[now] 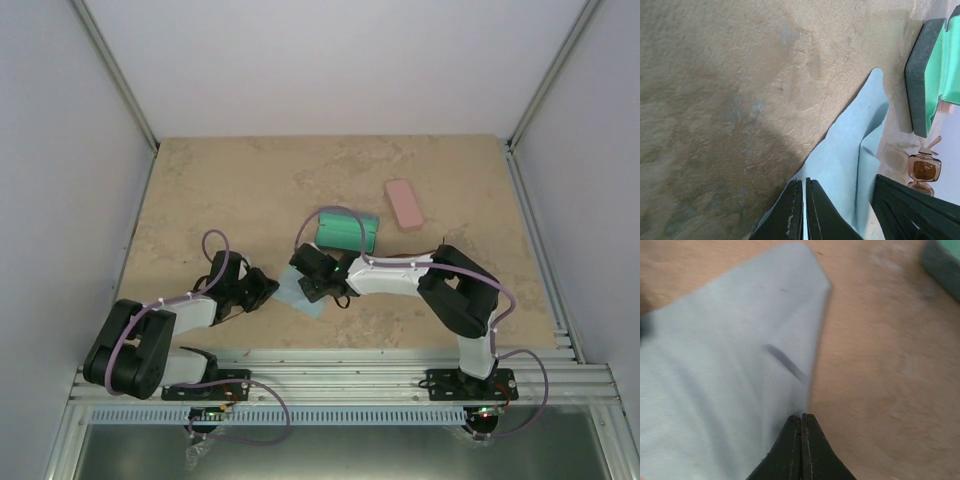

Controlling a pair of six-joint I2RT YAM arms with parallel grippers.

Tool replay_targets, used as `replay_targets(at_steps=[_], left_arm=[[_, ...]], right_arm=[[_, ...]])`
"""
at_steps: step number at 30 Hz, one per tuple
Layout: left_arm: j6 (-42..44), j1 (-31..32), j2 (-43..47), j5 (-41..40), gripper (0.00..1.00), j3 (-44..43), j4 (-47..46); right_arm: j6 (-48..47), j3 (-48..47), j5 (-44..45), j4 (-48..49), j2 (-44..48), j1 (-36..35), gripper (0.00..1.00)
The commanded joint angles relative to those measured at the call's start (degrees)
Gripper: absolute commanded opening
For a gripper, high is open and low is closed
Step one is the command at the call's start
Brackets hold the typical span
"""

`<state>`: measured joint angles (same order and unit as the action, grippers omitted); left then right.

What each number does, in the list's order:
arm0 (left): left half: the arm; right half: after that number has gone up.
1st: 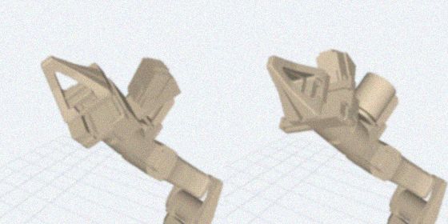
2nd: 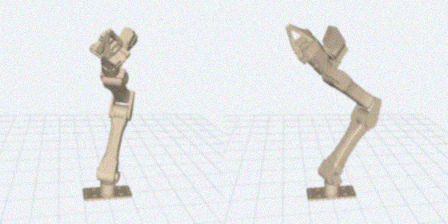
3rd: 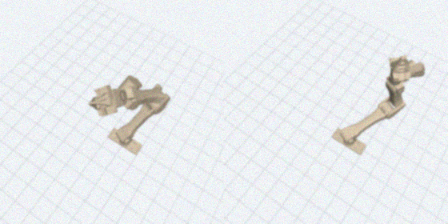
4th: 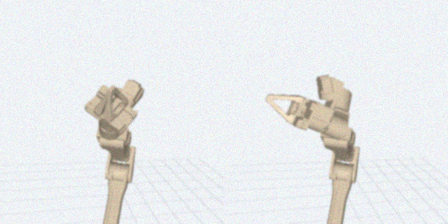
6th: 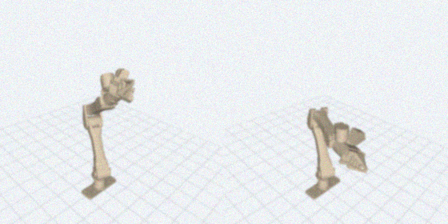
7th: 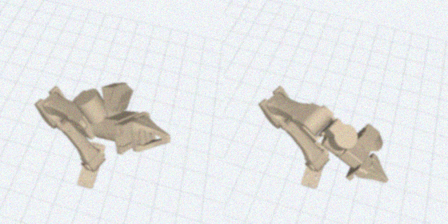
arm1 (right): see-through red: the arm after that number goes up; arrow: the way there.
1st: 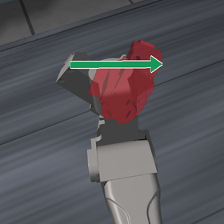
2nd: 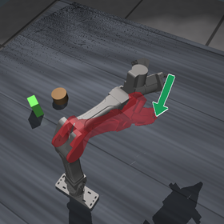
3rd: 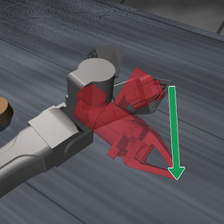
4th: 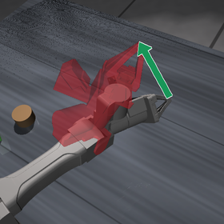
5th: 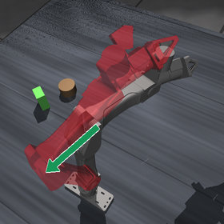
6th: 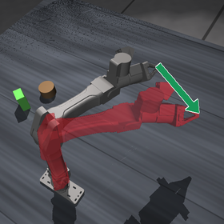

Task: Organize the sunglasses
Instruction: Adjust the glasses cleaning cloth at the center of the board.

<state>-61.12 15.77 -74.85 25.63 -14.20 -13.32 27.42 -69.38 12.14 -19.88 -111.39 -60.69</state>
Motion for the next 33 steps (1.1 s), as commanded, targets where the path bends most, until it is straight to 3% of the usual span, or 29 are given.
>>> replay_targets(at_steps=[1,8,12,17,22,25,29,33], left_arm=[[1.3,0.1,0.0,-1.7,0.06,0.0,4.3],[1.6,0.1,0.0,-1.5,0.07,-0.4,5.0],[1.8,0.1,0.2,-1.2,0.07,-0.8,5.4],[2.8,0.1,0.1,-0.8,0.07,-1.6,6.3],[2.7,0.1,-0.1,-0.8,0.08,-1.5,6.2],[2.7,0.1,-0.4,-0.8,0.08,-1.6,6.1],[2.8,0.1,-0.8,-0.7,0.08,-1.5,5.9],[2.8,0.1,-0.9,-0.7,0.08,-1.3,5.7]], right_arm=[[3.1,2.8,7.4,-0.9,2.4,1.1,0.00],[6.3,3.3,15.9,-5.1,2.8,2.4,0.00],[1.6,4.1,9.5,-1.1,4.1,3.3,0.01],[-4.6,4.4,-5.1,4.0,6.0,3.4,0.33],[-7.7,4.0,-12.8,6.6,5.5,3.2,0.42],[-10.1,4.3,-16.7,7.8,5.1,2.8,0.54],[-12.4,3.0,-14.9,6.3,3.6,1.1,0.55],[-12.4,0.4,-11.5,4.1,0.7,0.0,0.50]])
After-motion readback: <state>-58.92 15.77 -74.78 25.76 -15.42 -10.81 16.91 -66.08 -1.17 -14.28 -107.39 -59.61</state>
